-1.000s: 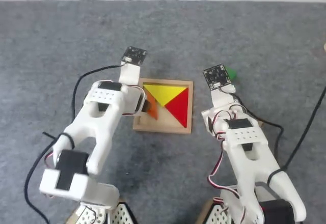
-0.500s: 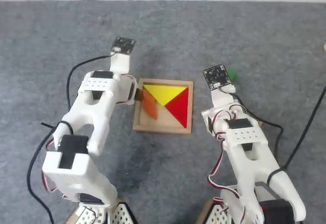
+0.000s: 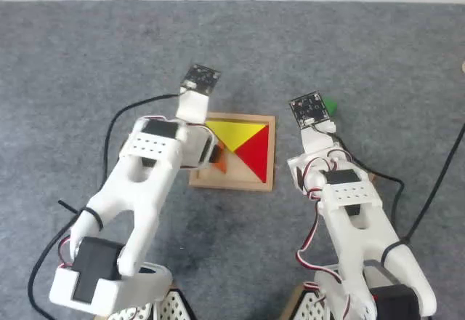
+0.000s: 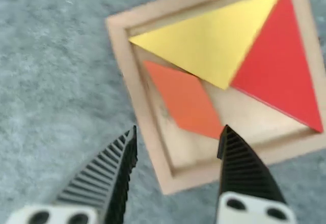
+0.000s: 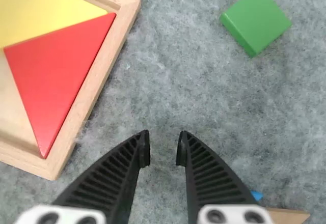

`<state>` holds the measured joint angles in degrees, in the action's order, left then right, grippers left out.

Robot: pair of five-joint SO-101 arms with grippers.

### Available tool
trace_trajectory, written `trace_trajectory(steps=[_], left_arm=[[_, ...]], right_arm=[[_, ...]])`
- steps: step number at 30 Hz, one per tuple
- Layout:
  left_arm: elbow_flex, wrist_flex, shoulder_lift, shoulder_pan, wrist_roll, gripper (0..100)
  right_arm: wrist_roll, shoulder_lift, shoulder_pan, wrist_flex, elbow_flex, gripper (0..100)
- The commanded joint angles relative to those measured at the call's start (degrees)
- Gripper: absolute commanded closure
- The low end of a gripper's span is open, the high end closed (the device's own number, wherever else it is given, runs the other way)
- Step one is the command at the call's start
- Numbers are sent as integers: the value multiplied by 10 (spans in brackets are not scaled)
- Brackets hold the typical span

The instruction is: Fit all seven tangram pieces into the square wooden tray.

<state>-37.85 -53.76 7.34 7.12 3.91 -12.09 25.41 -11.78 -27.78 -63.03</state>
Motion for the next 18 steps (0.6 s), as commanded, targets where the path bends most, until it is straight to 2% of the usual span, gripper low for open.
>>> trace_trajectory(steps=[1,11,18], left_arm=[[1,32,7,10,-1,746],[59,41,-130,11,14,750],[82,35,-132,-42,16,750]], right_arm=[[-6,23,4,11,6,901],[-6,23,4,11,6,901],[-6,23,4,10,6,901]])
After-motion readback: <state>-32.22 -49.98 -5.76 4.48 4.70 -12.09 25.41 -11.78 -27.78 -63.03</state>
